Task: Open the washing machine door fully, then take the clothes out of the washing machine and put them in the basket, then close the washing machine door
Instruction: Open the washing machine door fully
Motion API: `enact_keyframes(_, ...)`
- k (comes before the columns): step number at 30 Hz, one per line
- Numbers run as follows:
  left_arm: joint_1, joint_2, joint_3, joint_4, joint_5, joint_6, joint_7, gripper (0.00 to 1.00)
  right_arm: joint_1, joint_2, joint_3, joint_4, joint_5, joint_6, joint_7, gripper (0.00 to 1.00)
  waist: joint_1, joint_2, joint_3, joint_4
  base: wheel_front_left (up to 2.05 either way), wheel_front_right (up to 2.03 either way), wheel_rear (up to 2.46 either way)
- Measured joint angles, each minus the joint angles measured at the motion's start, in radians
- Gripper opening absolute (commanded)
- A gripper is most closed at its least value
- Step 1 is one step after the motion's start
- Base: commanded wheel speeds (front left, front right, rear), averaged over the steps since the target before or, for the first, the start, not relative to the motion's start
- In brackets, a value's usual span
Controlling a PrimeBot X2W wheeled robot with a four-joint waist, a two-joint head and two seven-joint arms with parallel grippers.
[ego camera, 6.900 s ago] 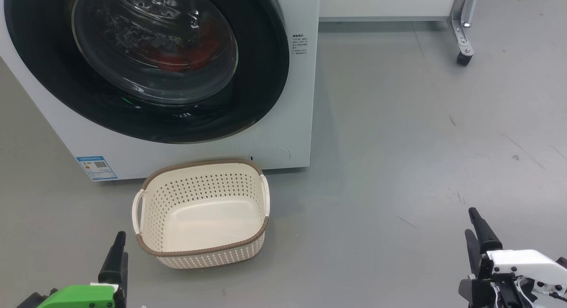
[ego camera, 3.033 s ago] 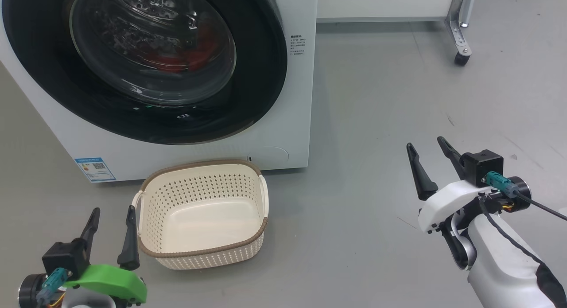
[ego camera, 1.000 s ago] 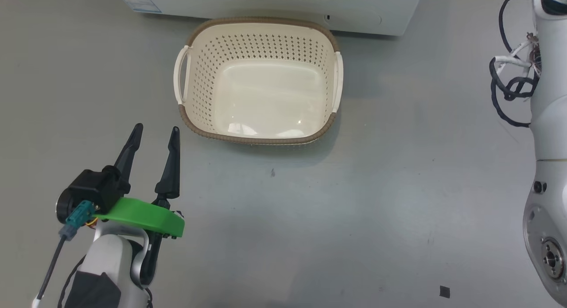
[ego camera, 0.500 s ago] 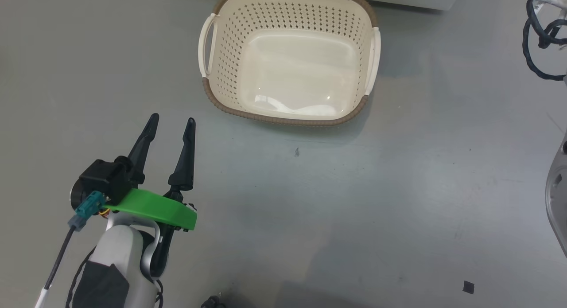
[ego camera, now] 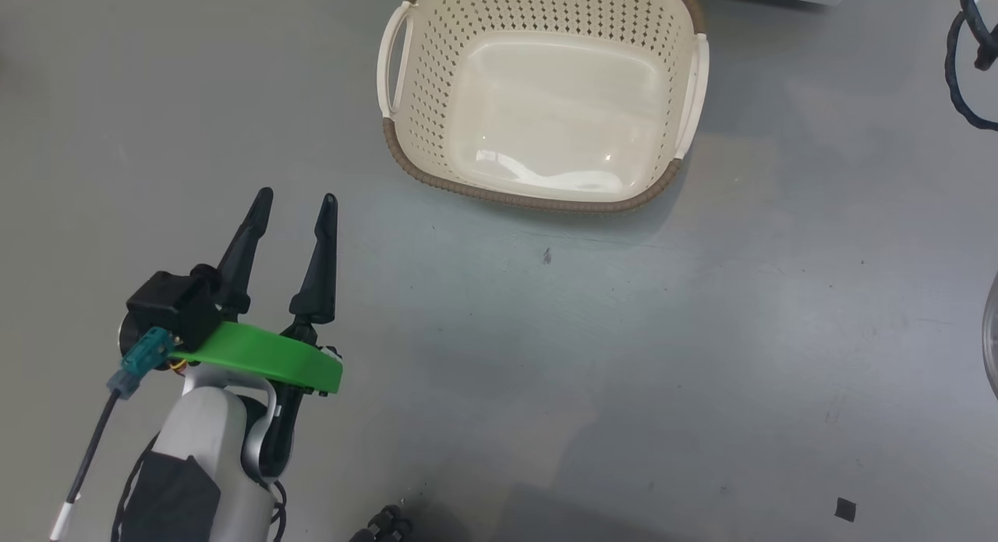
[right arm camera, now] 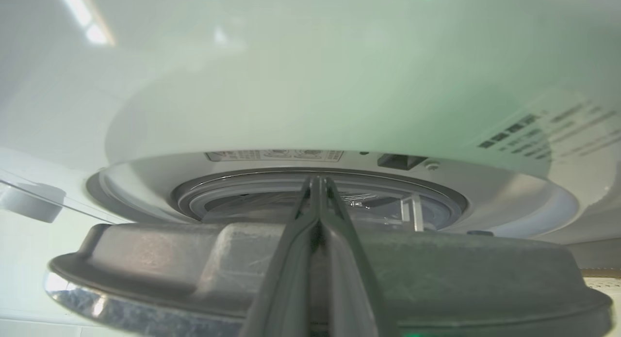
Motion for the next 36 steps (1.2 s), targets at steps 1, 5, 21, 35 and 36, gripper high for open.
enact_keyframes(1,-0.003,-0.001,0.003,-0.001,-0.003,0.000,0.000,1.00,0.000,-0.002,-0.001,0.006,0.003,0.011,0.009,0.00,0.0000,0.0000,-0.002,0.000,0.00,0.00,0.00)
enact_keyframes(5,-0.011,-0.001,0.026,-0.014,-0.004,0.000,0.000,1.00,0.012,-0.006,-0.007,0.028,0.032,0.035,0.046,0.00,0.0000,0.0000,-0.016,-0.006,0.00,0.00,0.00)
enact_keyframes(21,-0.011,-0.001,0.052,-0.028,0.011,0.000,0.000,1.00,0.089,0.006,-0.006,0.079,0.114,0.067,0.197,0.00,0.0000,0.0000,-0.081,-0.045,0.00,0.00,0.00)
enact_keyframes(35,-0.006,-0.001,0.059,-0.021,0.020,0.000,0.000,1.00,0.209,0.031,0.065,0.089,0.192,0.087,0.415,0.00,0.0000,0.0000,-0.172,-0.057,0.00,0.00,0.00)
enact_keyframes(36,-0.004,-0.001,0.062,-0.020,0.023,0.000,0.000,1.00,0.216,0.032,0.076,0.087,0.193,0.089,0.429,0.00,0.0000,0.0000,-0.179,-0.057,0.00,0.00,0.00)
